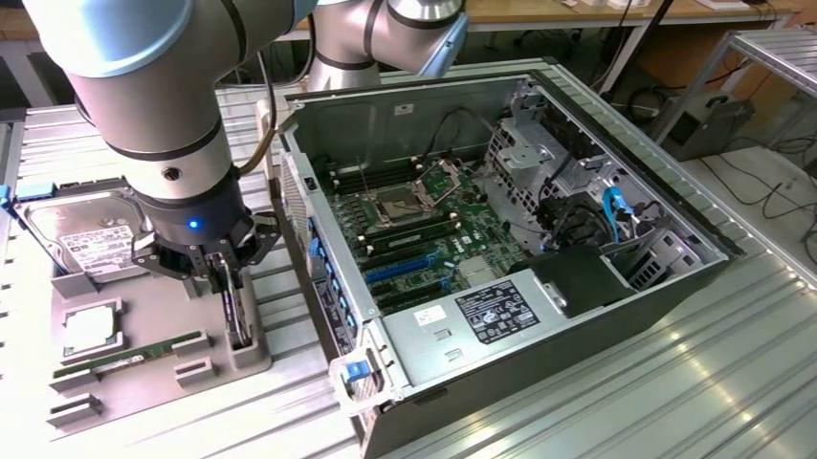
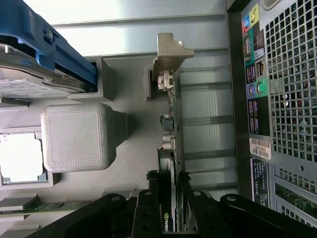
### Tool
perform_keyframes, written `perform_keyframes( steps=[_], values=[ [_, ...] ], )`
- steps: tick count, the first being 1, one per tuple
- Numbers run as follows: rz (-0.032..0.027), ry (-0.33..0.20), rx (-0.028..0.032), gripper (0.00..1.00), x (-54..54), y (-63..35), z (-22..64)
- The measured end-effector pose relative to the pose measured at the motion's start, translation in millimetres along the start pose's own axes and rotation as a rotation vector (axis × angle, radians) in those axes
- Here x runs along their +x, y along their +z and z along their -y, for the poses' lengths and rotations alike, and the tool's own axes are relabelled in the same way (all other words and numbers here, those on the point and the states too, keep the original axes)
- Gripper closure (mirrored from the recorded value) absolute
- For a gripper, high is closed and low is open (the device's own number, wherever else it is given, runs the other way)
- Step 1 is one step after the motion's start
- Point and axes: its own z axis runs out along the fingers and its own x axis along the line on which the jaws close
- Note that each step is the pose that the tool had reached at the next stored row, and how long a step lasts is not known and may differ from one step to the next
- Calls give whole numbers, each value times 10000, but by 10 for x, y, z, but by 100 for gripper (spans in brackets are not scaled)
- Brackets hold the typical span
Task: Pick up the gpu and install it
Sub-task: 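Pick up the gpu and move the gpu toward the slot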
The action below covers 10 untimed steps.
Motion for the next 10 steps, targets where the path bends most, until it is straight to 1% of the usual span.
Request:
perform_keyframes(
  steps=[3, 6, 8, 9, 10],
  values=[
    [0, -5, 0, 74, -1, -14, -1],
    [-19, -38, 0, 74, -4, -73, -4],
    [-39, -98, -3, 74, -8, -142, -7],
    [-50, -162, -13, 74, -12, -223, -12],
    [-54, -189, -17, 74, -14, -259, -13]
  ],
)
